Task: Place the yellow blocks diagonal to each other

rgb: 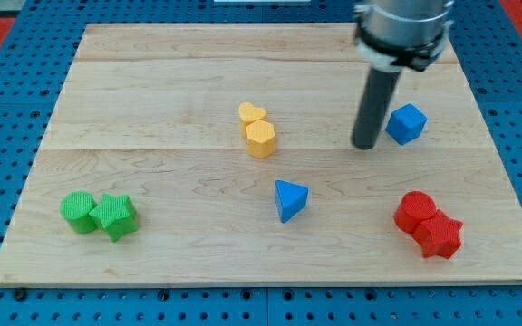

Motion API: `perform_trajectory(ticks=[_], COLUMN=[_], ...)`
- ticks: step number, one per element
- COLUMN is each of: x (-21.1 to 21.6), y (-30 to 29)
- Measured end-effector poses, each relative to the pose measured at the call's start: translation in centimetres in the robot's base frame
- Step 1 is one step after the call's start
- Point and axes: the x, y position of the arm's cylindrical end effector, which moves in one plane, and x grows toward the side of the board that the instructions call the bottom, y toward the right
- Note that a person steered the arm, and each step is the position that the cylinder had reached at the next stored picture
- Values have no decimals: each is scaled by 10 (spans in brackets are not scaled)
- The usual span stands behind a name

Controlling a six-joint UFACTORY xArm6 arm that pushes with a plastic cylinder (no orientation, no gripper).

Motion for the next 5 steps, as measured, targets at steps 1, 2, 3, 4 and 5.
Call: perform_trajectory(ticks=[1,2,3,4,5], x=[17,17,-6,-38,-39], y=[-42,-43,-43,-43,-43])
